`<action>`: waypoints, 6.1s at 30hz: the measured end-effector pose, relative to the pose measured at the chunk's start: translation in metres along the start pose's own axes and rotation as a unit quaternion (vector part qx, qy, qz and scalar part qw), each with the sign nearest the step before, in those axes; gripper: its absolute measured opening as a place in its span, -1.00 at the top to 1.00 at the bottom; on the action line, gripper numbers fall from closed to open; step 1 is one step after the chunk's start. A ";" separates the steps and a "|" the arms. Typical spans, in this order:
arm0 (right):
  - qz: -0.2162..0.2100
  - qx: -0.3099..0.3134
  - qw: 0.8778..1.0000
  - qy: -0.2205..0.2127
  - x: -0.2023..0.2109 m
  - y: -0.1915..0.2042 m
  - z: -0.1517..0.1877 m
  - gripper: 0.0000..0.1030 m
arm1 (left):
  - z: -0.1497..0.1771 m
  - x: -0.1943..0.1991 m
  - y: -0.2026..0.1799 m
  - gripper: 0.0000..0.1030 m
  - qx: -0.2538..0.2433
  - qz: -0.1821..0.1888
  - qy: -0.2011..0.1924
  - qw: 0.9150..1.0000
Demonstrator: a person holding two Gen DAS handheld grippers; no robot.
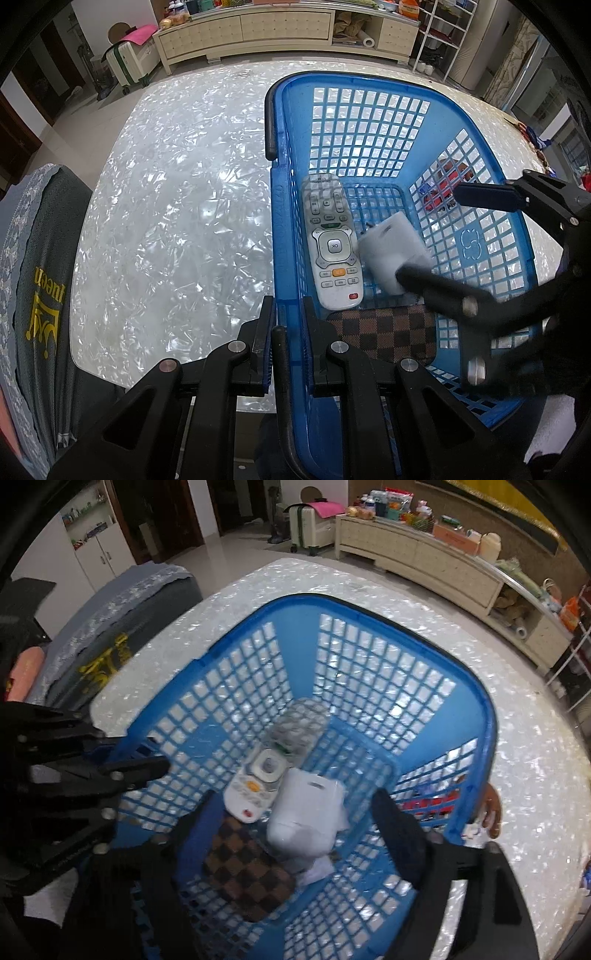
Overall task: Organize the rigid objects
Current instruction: 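Lower the white device into the basket and open the right gripper, then move the right gripper back to the astronaut figure keychain, then close the right gripper on the astronaut figure, then lift the astronaut keychain with the right gripper and carry it over the basket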
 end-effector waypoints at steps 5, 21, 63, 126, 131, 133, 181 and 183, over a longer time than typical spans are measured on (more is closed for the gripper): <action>0.019 0.014 1.000 -0.009 0.007 -0.001 -0.003 -0.98 | 0.000 0.000 0.000 0.72 -0.002 -0.002 0.000 1.000; 0.037 0.025 0.999 -0.018 0.048 -0.033 -0.003 -0.99 | 0.000 0.001 0.001 0.72 -0.002 -0.004 0.000 1.000; 0.062 -0.090 0.993 0.049 -0.030 -0.196 0.074 -0.99 | 0.001 0.002 0.001 0.72 0.000 0.002 0.002 1.000; 0.140 -0.060 0.986 -0.071 0.093 -0.160 0.055 -0.10 | 0.000 0.004 0.003 0.72 0.009 0.000 -0.006 1.000; 0.146 -0.056 0.985 -0.078 0.101 -0.157 0.050 -0.10 | 0.000 0.005 0.003 0.72 0.009 0.001 -0.006 1.000; 0.148 -0.058 0.984 -0.079 0.109 -0.154 0.048 -0.10 | 0.000 0.005 0.003 0.72 0.009 0.002 -0.006 1.000; 0.101 -0.004 0.983 -0.156 0.151 -0.060 -0.037 -0.10 | 0.000 0.005 0.004 0.72 0.009 0.005 -0.006 1.000; 0.094 0.000 0.984 -0.153 0.147 -0.053 -0.040 -0.10 | 0.000 0.005 0.004 0.72 0.009 0.004 -0.006 1.000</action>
Point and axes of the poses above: each gripper's, at about its wrist camera, not at the fingertips, and x roughly against the way its jaws point, y to its left, z to its underside, the point moved 8 cm from there along -x, roughly the way its jaws point, and after that the axes turned 10 degrees about -y, right-handed, at the moved point
